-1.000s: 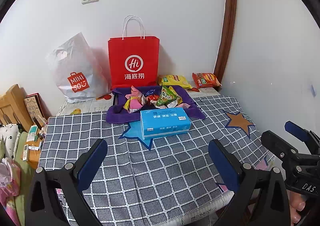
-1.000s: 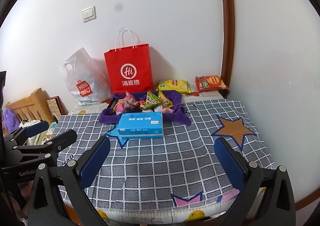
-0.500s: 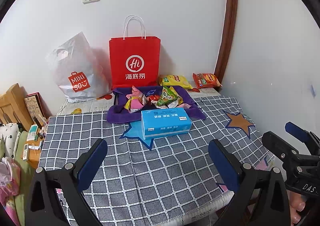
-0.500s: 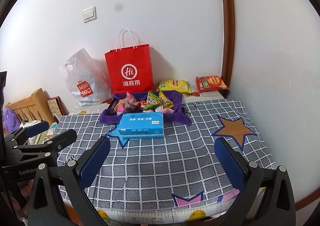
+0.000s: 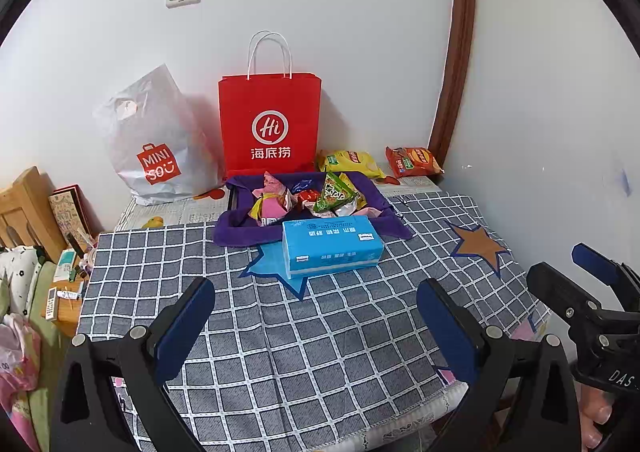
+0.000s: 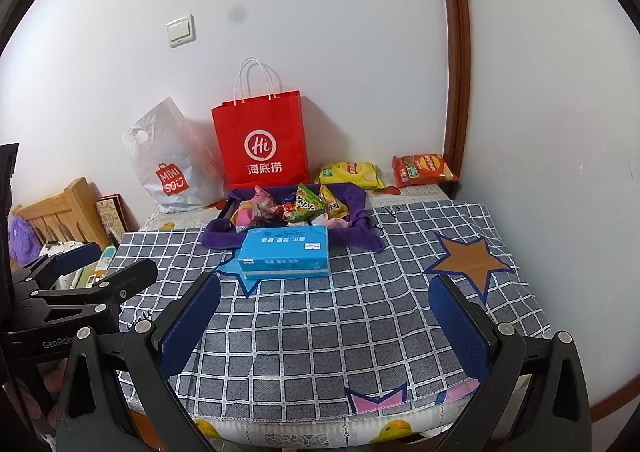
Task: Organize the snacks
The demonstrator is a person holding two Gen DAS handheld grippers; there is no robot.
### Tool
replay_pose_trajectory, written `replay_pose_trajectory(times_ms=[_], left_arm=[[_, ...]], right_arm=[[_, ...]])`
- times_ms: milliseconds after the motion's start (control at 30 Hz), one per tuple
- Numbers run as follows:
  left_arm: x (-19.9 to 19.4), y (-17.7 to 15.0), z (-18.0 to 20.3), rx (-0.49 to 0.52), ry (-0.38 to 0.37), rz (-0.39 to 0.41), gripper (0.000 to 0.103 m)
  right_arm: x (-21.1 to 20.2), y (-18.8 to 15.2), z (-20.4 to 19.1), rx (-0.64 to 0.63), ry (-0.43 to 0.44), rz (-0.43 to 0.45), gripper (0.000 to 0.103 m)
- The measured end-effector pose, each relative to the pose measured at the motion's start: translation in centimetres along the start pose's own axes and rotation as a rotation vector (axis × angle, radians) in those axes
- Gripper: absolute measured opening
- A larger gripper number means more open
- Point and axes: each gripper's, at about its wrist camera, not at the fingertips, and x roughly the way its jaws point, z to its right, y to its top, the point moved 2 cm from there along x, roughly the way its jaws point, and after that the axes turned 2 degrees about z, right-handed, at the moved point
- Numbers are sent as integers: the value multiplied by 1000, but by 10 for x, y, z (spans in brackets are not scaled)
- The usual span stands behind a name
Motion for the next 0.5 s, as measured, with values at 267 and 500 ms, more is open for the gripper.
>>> replay_pose_trajectory(times_ms=[267, 500], left_arm=[[0, -1, 0, 1, 0, 0, 102], [0, -2, 0, 1, 5, 3, 102]], right_arm=[[0, 0, 1, 1, 2, 0, 102], [-2, 1, 1, 2, 20, 9, 102]])
